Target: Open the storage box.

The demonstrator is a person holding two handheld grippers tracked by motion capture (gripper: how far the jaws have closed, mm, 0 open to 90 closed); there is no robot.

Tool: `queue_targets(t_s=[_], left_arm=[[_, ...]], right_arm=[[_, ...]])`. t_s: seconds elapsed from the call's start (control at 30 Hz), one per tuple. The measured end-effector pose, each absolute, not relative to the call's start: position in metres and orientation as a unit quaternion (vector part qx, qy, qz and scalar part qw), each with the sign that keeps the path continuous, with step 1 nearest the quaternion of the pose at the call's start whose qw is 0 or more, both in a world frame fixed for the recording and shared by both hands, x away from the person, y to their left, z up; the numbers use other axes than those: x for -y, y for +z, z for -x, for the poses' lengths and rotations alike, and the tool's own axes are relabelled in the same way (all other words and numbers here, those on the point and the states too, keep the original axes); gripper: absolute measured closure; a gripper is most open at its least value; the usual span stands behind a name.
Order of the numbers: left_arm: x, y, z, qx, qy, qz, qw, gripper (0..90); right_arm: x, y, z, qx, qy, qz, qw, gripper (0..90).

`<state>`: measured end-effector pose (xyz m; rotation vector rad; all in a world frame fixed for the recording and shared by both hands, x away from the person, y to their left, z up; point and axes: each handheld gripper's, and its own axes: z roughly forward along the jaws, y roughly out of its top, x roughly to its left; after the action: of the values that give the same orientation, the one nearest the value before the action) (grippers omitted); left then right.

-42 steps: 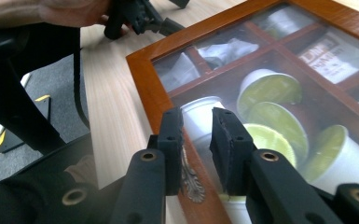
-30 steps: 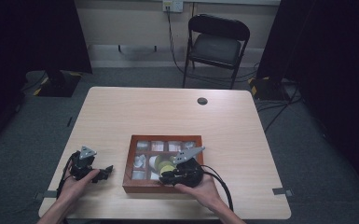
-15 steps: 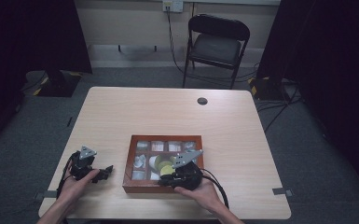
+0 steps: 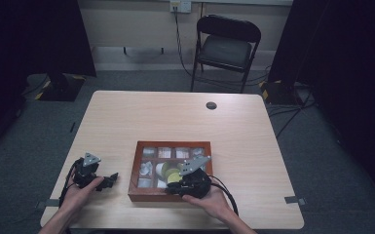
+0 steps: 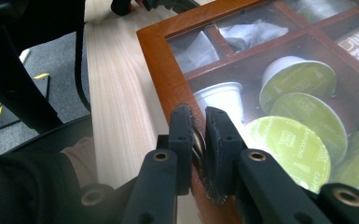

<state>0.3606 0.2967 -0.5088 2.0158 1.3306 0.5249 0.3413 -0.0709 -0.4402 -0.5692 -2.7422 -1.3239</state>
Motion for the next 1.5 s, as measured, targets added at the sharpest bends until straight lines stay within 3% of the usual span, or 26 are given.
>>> queue_targets(t_s=[1.5], left_arm=[[-0.297,-0.509,-0.361,-0.508,0.201,-0.77,0.329,0.0]], right_arm=[[0.079,-0.415,-0.346,0.86,-0.468,0.203,0.029,81.2]])
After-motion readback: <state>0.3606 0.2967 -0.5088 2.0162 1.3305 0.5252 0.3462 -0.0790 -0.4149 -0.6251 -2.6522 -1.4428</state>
